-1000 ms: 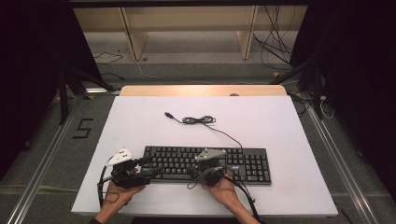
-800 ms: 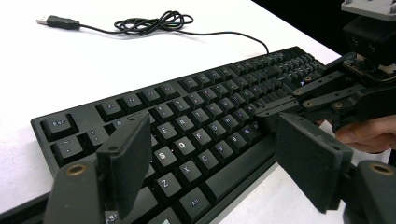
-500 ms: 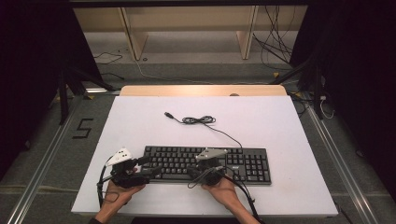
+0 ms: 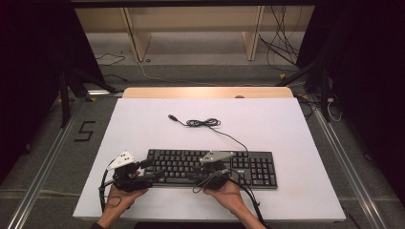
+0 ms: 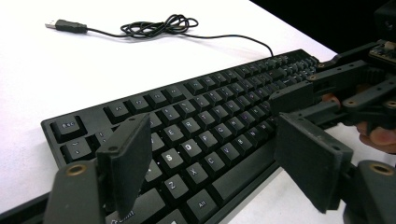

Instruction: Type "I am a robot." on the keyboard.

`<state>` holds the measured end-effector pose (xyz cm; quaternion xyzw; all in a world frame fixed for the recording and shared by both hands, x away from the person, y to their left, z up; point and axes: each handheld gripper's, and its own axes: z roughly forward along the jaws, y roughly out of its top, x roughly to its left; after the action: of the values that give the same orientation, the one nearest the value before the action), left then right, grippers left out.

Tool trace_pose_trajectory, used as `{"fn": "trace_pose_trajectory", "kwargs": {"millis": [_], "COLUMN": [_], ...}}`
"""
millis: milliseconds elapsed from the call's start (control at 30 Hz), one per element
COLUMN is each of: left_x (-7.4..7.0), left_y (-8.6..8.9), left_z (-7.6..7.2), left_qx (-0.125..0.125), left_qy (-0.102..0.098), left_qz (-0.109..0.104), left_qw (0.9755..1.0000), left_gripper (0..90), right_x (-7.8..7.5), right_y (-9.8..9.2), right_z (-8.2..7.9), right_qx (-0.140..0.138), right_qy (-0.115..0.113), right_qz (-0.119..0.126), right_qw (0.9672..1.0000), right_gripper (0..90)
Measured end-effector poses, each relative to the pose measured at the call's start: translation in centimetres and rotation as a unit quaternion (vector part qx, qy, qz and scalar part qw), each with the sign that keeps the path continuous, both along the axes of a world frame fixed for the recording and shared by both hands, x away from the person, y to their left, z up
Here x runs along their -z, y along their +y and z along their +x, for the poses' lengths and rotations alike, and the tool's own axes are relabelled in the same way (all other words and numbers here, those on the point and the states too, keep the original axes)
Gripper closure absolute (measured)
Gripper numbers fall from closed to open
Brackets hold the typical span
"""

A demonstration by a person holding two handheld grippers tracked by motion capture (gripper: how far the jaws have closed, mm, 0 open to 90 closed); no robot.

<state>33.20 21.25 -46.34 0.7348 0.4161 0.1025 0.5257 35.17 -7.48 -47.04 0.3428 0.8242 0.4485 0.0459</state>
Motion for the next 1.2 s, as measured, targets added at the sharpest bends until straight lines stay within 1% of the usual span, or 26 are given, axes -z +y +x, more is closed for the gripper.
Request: {"fn": "trace_pose_trajectory", "kwargs": {"millis": [67, 167, 200, 233, 333, 400, 467, 500, 533, 567, 600, 633, 667, 733, 767, 800, 833, 867, 1000, 1033, 1200], "left_x": [0.0, 0.0, 0.0, 0.0, 0.0, 0.0, 0.0, 0.0, 0.0, 0.0, 0.0, 0.0, 0.0, 0.0, 0.0, 0.0, 0.0, 0.0, 0.0, 0.0, 0.0], "left_y": [0.0, 0.0, 0.0, 0.0, 0.0, 0.0, 0.1, 0.1, 0.1, 0.2, 0.2, 0.2, 0.2, 0.2, 0.2, 0.2, 0.2, 0.2, 0.3, 0.3, 0.3], "left_z": [0.0, 0.0, 0.0, 0.0, 0.0, 0.0, 0.0, 0.0, 0.0, 0.0, 0.0, 0.0, 0.0, 0.0, 0.0, 0.0, 0.1, 0.1, 0.1, 0.1, 0.1], "left_qx": [-0.001, -0.001, 0.000, -0.001, -0.002, -0.004, -0.005, -0.006, -0.007, -0.007, -0.008, -0.008, -0.008, -0.008, -0.008, -0.008, -0.008, -0.009, -0.010, -0.009, -0.011], "left_qy": [0.000, 0.000, 0.001, 0.001, -0.001, -0.001, -0.002, -0.002, -0.002, -0.002, -0.002, -0.002, -0.002, -0.002, -0.003, -0.003, -0.003, -0.003, -0.003, -0.003, -0.003], "left_qz": [0.001, 0.000, 0.001, 0.001, 0.001, -0.001, -0.001, -0.001, -0.001, -0.002, -0.002, -0.002, -0.002, -0.002, -0.002, -0.002, -0.001, -0.001, -0.002, -0.001, -0.002], "left_qw": [1.0000, 1.0000, 1.0000, 1.0000, 1.0000, 1.0000, 1.0000, 1.0000, 1.0000, 1.0000, 1.0000, 1.0000, 1.0000, 1.0000, 1.0000, 1.0000, 1.0000, 1.0000, 0.9999, 1.0000, 0.9999], "left_gripper": [27.2, 27.0, 27.0, 27.0, 27.0, 27.0, 27.0, 27.0, 27.0, 27.0, 27.0, 27.0, 27.0, 27.0, 27.0, 27.0, 27.0, 27.0, 27.0, 27.1, 27.1], "right_x": [-0.2, -0.2, -0.2, -0.3, -0.3, -0.3, -0.3, -0.3, -0.4, -0.4, -0.4, -0.4, -0.4, -0.3, -0.2, -0.2, -0.2, -0.1, 0.0, 0.1, 0.2], "right_y": [0.2, 0.4, 0.4, 0.6, 0.7, 0.8, 0.8, 0.8, 0.9, 0.9, 0.9, 0.9, 1.0, 1.0, 1.0, 1.0, 1.0, 1.1, 1.1, 1.2, 1.3], "right_z": [-0.1, -0.2, -0.2, -0.3, -0.4, -0.4, -0.6, -0.6, -0.7, -0.8, -0.9, -0.9, -0.9, -1.0, -1.0, -1.0, -1.0, -1.1, -1.1, -1.1, -1.2], "right_qx": [-0.007, -0.011, -0.011, -0.015, -0.020, -0.021, -0.025, -0.025, -0.026, -0.027, -0.026, -0.026, -0.027, -0.027, -0.027, -0.027, -0.027, -0.027, -0.028, -0.028, -0.029], "right_qy": [0.002, 0.001, 0.001, 0.002, 0.004, 0.004, 0.000, 0.000, -0.001, -0.003, -0.005, -0.005, -0.006, -0.008, -0.007, -0.008, -0.008, -0.008, -0.008, -0.006, -0.007], "right_qz": [0.005, 0.008, 0.008, 0.007, 0.006, 0.005, 0.007, 0.007, 0.007, 0.007, 0.004, 0.004, 0.001, -0.001, -0.004, -0.005, -0.005, -0.007, -0.010, -0.014, -0.019], "right_qw": [1.0000, 0.9999, 0.9999, 0.9999, 0.9998, 0.9998, 0.9997, 0.9997, 0.9996, 0.9996, 0.9996, 0.9996, 0.9996, 0.9996, 0.9996, 0.9996, 0.9996, 0.9996, 0.9995, 0.9995, 0.9994], "right_gripper": [55.5, 51.3, 51.3, 48.1, 45.3, 45.5, 51.7, 51.7, 54.6, 58.0, 63.6, 63.6, 68.6, 70.2, 74.2, 76.0, 76.0, 79.6, 83.8, 86.0, 88.8]}}
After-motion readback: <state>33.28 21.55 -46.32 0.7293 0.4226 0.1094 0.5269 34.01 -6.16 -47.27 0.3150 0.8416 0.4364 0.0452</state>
